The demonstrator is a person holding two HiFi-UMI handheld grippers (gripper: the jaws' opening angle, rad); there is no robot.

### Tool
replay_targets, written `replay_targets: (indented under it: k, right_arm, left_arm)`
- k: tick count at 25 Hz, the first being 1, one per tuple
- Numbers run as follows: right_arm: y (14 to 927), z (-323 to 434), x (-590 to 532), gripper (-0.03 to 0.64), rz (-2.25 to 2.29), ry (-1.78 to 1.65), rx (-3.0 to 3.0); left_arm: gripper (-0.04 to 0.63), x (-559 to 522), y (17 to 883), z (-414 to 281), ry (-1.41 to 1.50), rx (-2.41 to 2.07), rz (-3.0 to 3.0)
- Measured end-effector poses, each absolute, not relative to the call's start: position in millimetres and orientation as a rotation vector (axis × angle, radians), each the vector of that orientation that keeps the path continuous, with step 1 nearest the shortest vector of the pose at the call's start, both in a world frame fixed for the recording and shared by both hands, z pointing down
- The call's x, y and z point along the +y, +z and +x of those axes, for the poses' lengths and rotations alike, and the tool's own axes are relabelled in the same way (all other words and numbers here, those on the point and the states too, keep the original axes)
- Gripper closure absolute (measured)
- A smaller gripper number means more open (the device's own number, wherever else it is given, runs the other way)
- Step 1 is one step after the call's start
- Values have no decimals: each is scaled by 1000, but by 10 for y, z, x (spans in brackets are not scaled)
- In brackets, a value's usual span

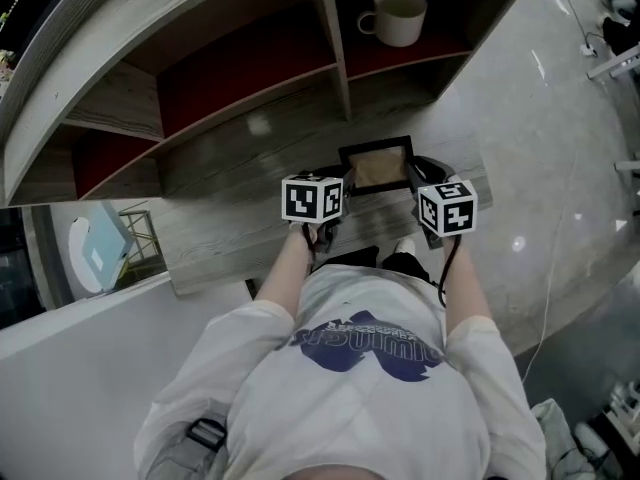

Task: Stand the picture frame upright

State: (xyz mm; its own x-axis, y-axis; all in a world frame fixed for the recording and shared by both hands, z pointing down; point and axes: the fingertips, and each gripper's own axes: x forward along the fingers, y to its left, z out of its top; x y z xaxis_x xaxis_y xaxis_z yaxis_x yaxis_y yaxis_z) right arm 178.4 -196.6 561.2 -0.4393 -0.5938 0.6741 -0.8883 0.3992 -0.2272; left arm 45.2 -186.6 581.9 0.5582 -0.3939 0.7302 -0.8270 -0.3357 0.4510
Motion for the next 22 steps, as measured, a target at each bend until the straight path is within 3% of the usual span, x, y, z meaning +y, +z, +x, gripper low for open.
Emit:
replay_targets:
  k: [10,22]
  right_arm:
    - [5644,1580,-2272,548,1031,711,-2284]
    - [5583,1973,-2413,546,704,613,-2416]
  left_arm:
    - [506,-1933,5847,286,552,-1165,1830]
    - [506,-1792,5792,799,426,-1419,1667]
